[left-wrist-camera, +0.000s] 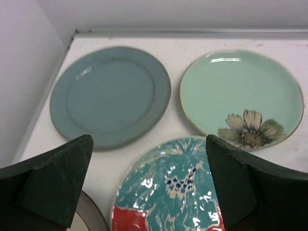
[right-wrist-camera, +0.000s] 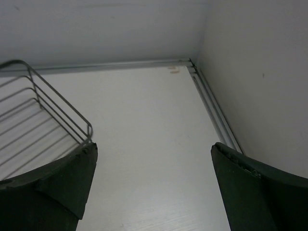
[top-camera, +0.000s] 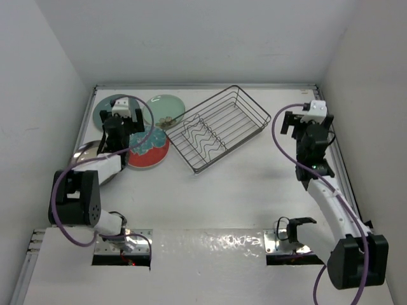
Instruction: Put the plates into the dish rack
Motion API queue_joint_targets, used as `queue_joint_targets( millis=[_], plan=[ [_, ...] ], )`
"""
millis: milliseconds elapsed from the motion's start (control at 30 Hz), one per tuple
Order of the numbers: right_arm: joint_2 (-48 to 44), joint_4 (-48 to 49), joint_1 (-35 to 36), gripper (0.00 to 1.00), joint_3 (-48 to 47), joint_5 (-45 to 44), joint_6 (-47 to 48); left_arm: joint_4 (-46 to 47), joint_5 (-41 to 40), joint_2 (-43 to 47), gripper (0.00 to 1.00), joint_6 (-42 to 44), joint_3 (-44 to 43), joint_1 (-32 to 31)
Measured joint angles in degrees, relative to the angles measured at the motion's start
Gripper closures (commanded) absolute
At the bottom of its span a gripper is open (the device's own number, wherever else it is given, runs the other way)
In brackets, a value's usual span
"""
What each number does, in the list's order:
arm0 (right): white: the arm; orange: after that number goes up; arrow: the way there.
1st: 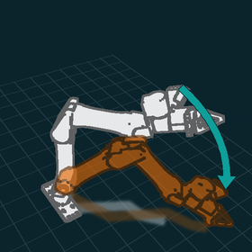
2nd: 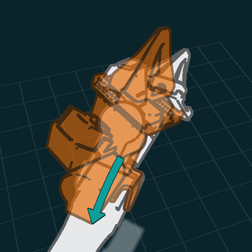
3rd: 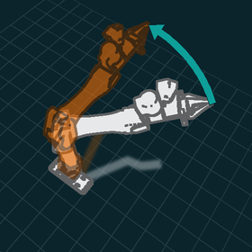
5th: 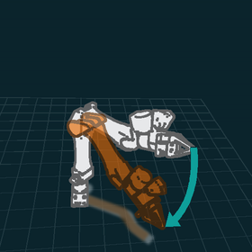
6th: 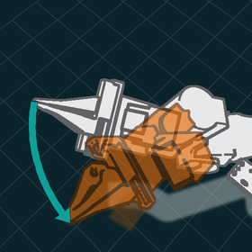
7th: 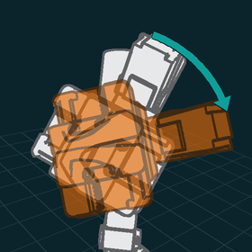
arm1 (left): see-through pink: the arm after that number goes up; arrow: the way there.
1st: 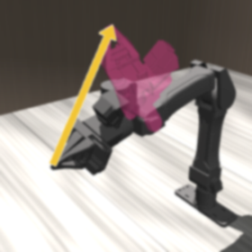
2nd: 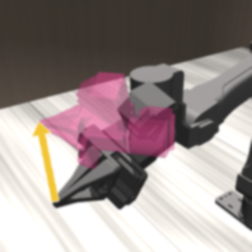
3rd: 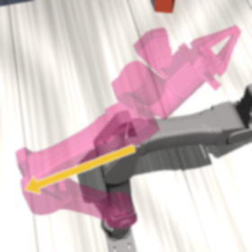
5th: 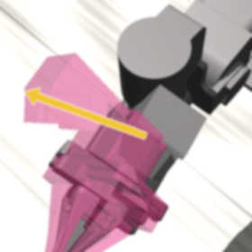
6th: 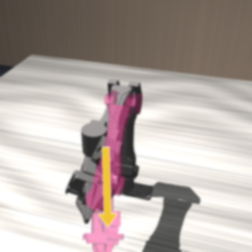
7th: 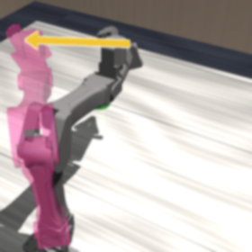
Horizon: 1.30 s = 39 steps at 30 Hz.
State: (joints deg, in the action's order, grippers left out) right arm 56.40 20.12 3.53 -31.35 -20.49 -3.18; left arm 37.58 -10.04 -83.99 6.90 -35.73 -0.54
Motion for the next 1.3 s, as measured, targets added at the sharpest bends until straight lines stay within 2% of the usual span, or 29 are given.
queue_joint_targets(
  millis=[200,300,367,500,567,600,733,800,833,933,1033,1133,1300],
  plan=[
    [1.8,-9.2,1.2,0.07,-12.2,7.3,2.1,-17.1,5.4,10.6,0.00,-0.2,-2.9,0.0],
    [5.3,-14.4,3.9,0.07,-18.1,9.7,4.0,-28.8,6.8,11.3,0.00,-3.5,-9.9,0.7],
    [8.0,-18.1,6.9,0.08,-22.1,10.7,5.9,-39.9,12.5,7.1,0.00,-4.9,-21.1,4.0],
    [13.2,-22.4,15.3,0.07,-28.3,11.9,12.7,-63.8,20.9,-11.4,0.00,-2.3,-54.9,13.3],
    [15.1,-23.4,19.1,0.07,-29.8,12.8,16.3,-71.8,23.6,-18.3,0.00,0.5,-64.4,16.8],
    [16.0,-23.4,20.8,0.07,-30.1,13.9,17.6,-74.9,25.4,-20.4,0.00,1.9,-65.7,19.1],
    [17.9,-22.7,23.7,0.07,-30.2,18.6,19.5,-84.9,30.1,-22.3,0.13,5.2,-60.3,26.9],
    [18.8,-21.2,25.1,0.08,-30.3,19.8,19.5,-87.1,28.2,-22.1,0.15,6.9,-57.2,30.1],
    [19.4,-20.5,25.9,0.08,-30.3,20.3,19.5,-87.2,26.7,-21.7,0.10,7.6,-55.8,31.6],
    [21.8,-19.9,30.1,0.07,-31.9,20.9,20.6,-87.1,25.2,-19.8,0.08,7.6,-52.9,35.5],
    [24.4,-19.1,34.6,0.07,-33.5,21.0,21.5,-84.8,24.7,-17.7,0.15,7.3,-50.4,39.9],
    [25.8,-18.8,37.8,0.06,-34.3,21.2,21.5,-80.6,23.3,-14.6,0.19,6.9,-44.0,44.2],
    [26.4,-18.3,39.5,0.06,-35.0,22.6,21.2,-76.4,19.5,-9.8,0.21,4.0,-32.5,45.6]
  ],
)
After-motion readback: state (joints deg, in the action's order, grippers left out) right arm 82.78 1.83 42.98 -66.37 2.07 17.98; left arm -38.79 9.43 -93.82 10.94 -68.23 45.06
